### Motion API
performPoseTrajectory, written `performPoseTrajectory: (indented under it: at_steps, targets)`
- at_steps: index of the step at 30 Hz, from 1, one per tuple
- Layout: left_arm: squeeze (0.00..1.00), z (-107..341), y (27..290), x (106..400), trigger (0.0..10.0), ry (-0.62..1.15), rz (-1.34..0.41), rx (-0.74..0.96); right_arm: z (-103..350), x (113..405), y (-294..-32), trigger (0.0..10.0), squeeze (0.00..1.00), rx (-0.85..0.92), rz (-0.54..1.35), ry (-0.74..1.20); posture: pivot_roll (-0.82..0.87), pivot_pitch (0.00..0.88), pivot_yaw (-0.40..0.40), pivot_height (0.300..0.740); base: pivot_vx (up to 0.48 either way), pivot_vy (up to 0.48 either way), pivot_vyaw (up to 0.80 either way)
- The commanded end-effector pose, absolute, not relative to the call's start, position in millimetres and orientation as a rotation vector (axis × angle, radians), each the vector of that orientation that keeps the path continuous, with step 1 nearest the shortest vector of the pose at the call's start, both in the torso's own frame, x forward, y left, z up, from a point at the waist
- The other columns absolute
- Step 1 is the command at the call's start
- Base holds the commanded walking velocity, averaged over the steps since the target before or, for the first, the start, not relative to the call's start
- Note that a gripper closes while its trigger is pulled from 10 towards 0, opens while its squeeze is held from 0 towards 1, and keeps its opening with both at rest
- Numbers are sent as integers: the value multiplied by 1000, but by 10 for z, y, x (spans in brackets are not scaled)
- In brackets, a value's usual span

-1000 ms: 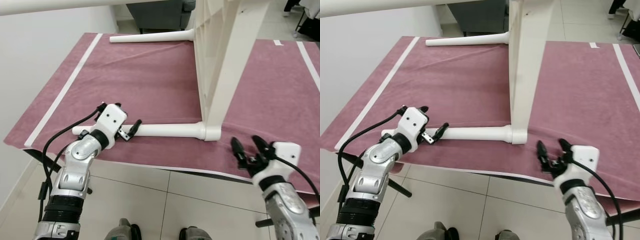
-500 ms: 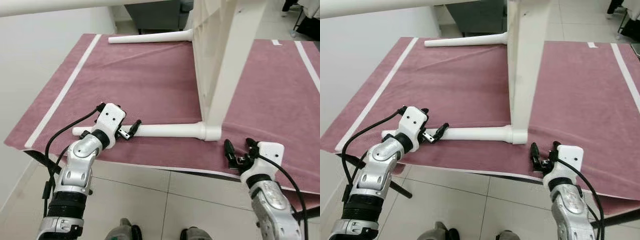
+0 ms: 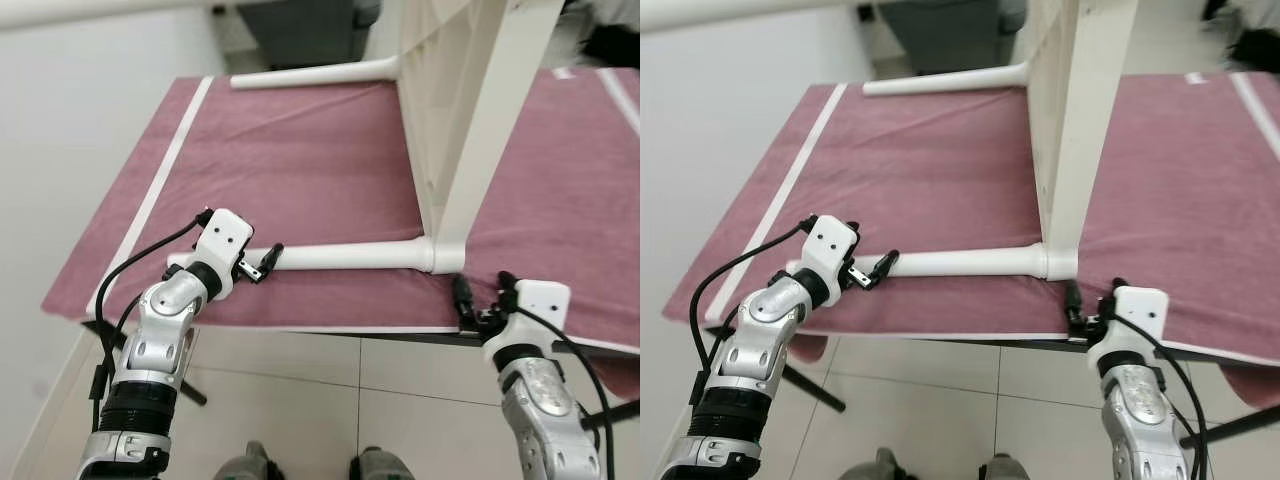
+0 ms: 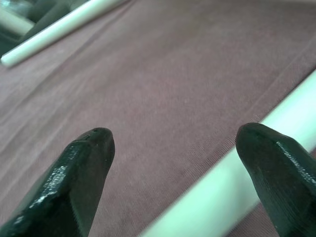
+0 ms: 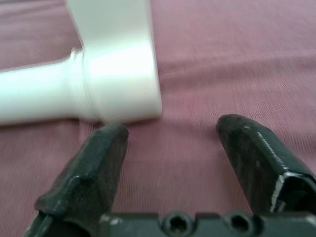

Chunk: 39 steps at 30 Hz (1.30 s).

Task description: Building children table

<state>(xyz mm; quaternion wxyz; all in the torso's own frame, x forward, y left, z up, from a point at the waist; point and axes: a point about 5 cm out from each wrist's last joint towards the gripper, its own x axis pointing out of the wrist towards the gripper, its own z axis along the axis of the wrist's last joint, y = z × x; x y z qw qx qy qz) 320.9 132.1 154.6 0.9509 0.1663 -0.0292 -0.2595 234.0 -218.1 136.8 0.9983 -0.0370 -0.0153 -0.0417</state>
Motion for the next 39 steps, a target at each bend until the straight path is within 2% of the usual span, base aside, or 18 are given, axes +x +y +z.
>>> performPoseTrajectory:
  at_steps: [1, 10, 15, 18, 21, 22, 25, 26, 29, 31, 33, 34, 36, 38, 39]
  targets:
    - [0, 1505, 1457, 3238, 10000, -60, -310, 336, 1326, 2331, -2161, 10000, 0, -73, -77, -7, -115, 103, 112, 740, 0, 0, -800]
    - [0, 1545, 1423, 3232, 10000, -87, -328, 345, 1333, 2315, -2177, 10000, 0, -91, -92, -13, -118, 112, 115, 740, 0, 0, -800]
    - [0, 1560, 1412, 3233, 10000, -99, -329, 353, 1383, 2338, -2152, 10000, 0, -116, -76, -41, -118, 114, 115, 740, 0, 0, 0]
    - [0, 1586, 1407, 3227, 10000, -121, -320, 369, 1460, 2353, -2039, 10000, 0, -119, 15, -77, -115, 117, 116, 740, 0, 0, 0]
    - [0, 1635, 1396, 3193, 10000, -167, -315, 418, 1584, 2333, -1755, 10000, 0, -87, 234, -121, -112, 116, 118, 740, 0, 0, 0]
    - [0, 1635, 1396, 3193, 10000, -167, -315, 418, 1584, 2333, -1755, 10000, 0, -87, 234, -121, -112, 116, 118, 740, 0, 0, 0]
    - [0, 1766, 1308, 3101, 10000, -272, -369, 529, 1665, 2304, -1520, 10000, 0, -42, 405, -134, -96, 112, 111, 740, 0, 0, 0]
    - [0, 1766, 1308, 3101, 10000, -272, -369, 529, 1665, 2304, -1520, 10000, 0, -42, 405, -134, -96, 112, 111, 740, 0, 0, 0]
    - [0, 2095, 1120, 2967, 10000, -478, -439, 653, 1626, 2302, -1449, 10000, 0, 24, 461, -97, -70, 105, 93, 740, 0, 0, 0]
    - [0, 2095, 1120, 2967, 10000, -478, -439, 653, 1626, 2302, -1449, 10000, 0, 24, 461, -97, -70, 105, 93, 740, 0, 0, 0]
    - [0, 2375, 1007, 2891, 10000, -663, -467, 782, 1534, 2260, -1417, 10000, 0, 62, 532, -41, -53, 98, 84, 740, 0, 0, 0]
    - [0, 2375, 1007, 2891, 10000, -663, -467, 782, 1534, 2260, -1417, 10000, 0, 62, 532, -41, -53, 98, 84, 740, 0, 0, 0]
    - [0, 2653, 950, 2827, 10000, -849, -482, 903, 1477, 2223, -1372, 10000, 0, 69, 611, -3, -45, 93, 76, 740, 0, 0, 0]
    - [0, 2653, 950, 2827, 10000, -849, -482, 903, 1477, 2223, -1372, 10000, 0, 69, 611, -3, -45, 93, 76, 740, 0, 0, 0]
    - [0, 2757, 946, 2803, 10000, -918, -487, 944, 1469, 2230, -1358, 10000, 0, 65, 626, 2, -43, 92, 75, 740, 0, 0, 0]
